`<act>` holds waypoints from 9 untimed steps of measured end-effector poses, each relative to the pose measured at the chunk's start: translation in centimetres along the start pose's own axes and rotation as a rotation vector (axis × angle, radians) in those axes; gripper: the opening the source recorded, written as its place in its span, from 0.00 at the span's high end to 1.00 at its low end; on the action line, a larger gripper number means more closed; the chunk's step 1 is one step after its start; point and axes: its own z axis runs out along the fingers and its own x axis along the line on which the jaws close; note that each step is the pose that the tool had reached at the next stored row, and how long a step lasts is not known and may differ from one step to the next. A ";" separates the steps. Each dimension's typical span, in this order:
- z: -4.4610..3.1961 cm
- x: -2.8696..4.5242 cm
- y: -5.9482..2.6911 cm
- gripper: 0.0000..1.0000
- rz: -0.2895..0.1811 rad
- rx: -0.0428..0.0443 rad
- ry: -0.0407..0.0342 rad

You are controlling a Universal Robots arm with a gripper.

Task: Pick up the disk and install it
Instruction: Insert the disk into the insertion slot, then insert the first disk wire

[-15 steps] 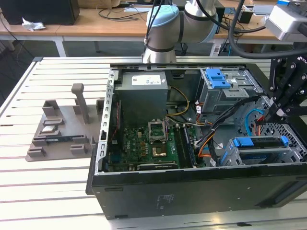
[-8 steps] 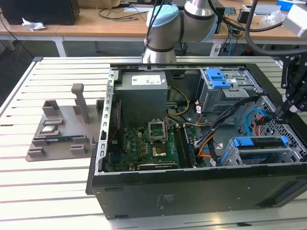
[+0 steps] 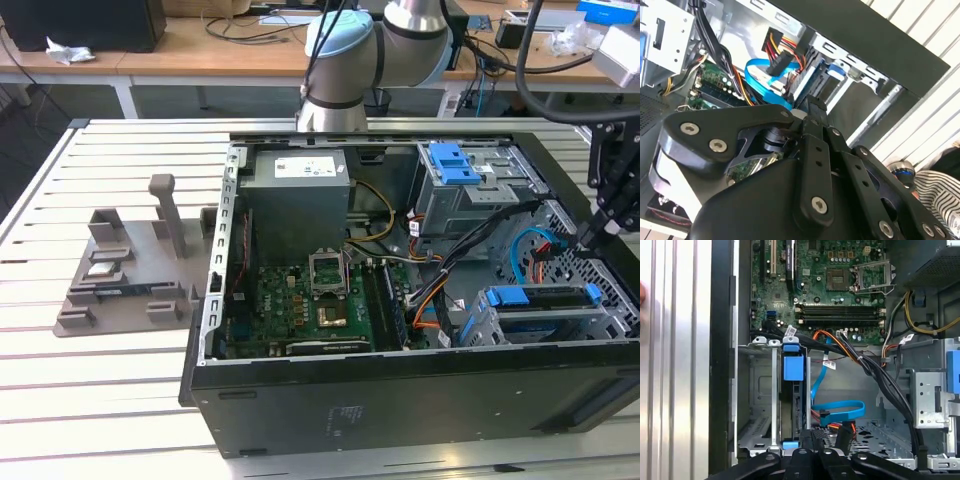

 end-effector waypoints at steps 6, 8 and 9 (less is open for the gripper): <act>0.05 -0.04 -0.01 0.89 0.000 0.0000 0.0007; 0.06 -0.04 -0.01 0.89 0.000 -0.0001 0.0007; 0.07 -0.04 -0.01 0.89 0.000 0.0000 0.0008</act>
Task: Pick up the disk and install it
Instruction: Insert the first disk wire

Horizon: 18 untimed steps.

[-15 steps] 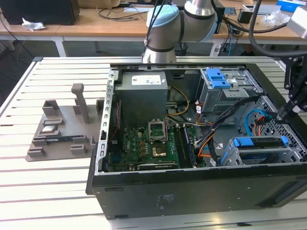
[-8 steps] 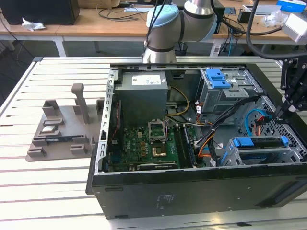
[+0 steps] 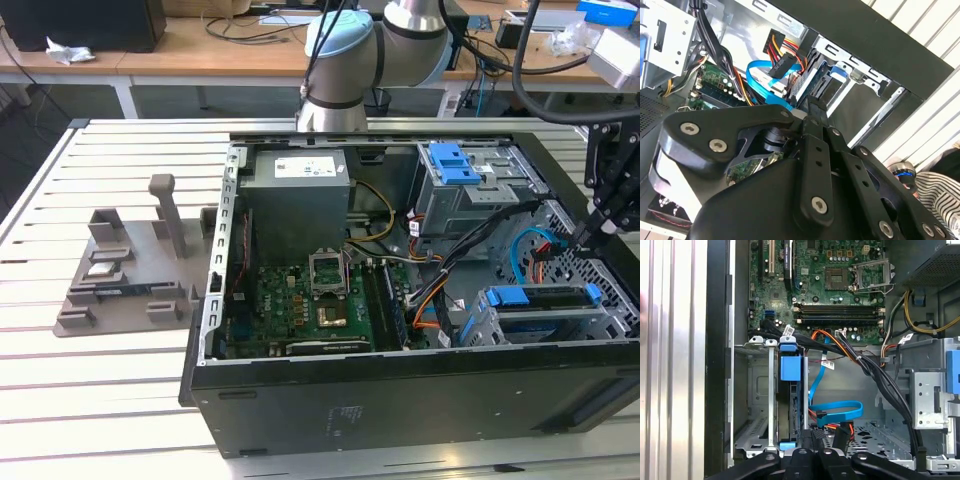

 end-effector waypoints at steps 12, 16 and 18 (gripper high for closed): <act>0.06 -0.77 -0.03 0.58 0.000 0.0000 -0.0002; 0.15 -2.03 -0.35 0.58 0.000 -0.0002 0.0015; 2.28 -3.75 -1.85 0.58 0.001 -0.0031 0.0116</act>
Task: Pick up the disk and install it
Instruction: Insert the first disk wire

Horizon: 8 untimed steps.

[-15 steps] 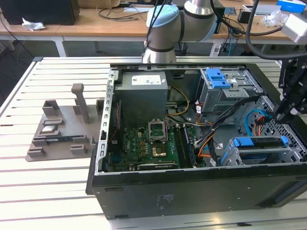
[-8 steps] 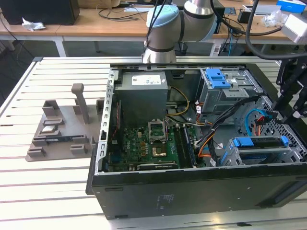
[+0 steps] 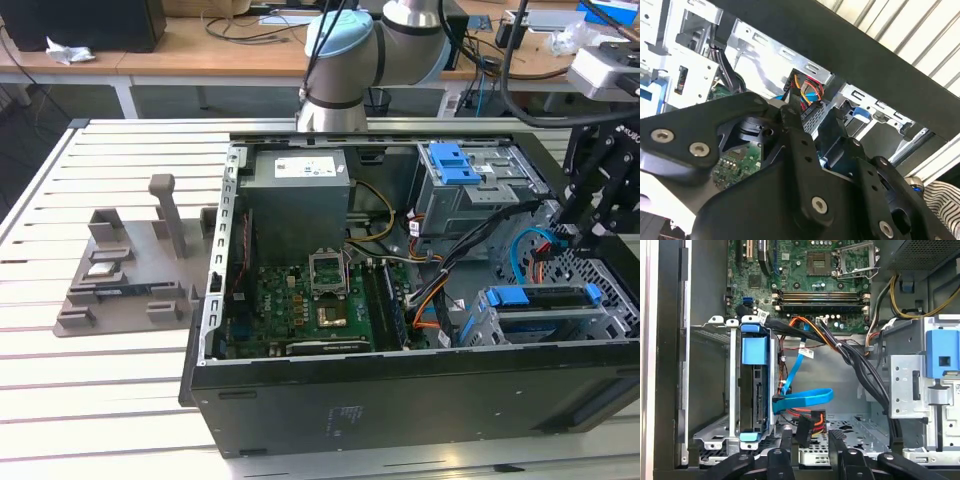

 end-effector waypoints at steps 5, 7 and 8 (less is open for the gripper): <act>0.71 0.96 0.12 0.83 0.000 0.0000 0.0045; 0.71 0.96 0.13 0.83 0.000 0.0000 0.0046; 0.72 0.97 0.13 0.83 0.000 0.0000 0.0044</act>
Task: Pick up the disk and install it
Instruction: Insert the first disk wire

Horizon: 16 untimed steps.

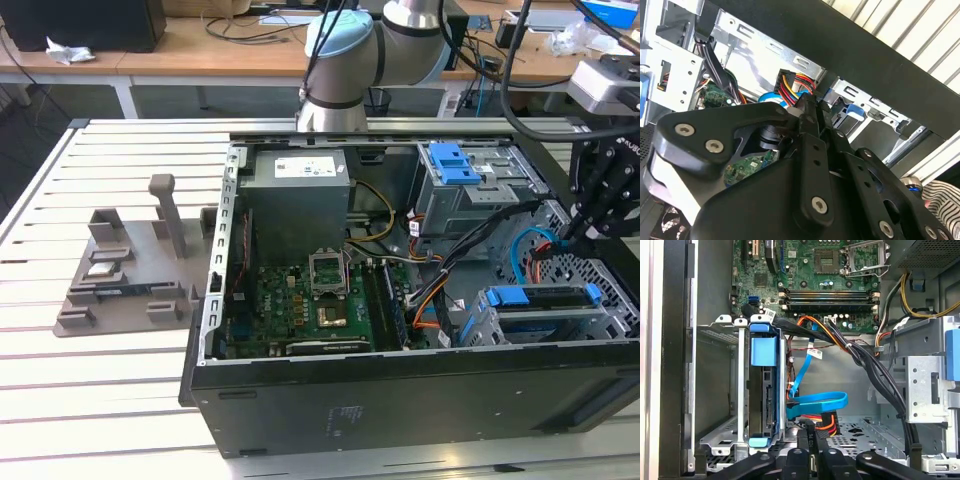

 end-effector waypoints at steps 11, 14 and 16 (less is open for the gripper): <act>0.24 3.63 0.75 0.83 -0.001 0.0004 0.0001; 0.49 3.90 1.03 0.83 -0.004 0.0004 0.0003; 0.93 3.88 1.06 0.83 -0.005 0.0005 0.0003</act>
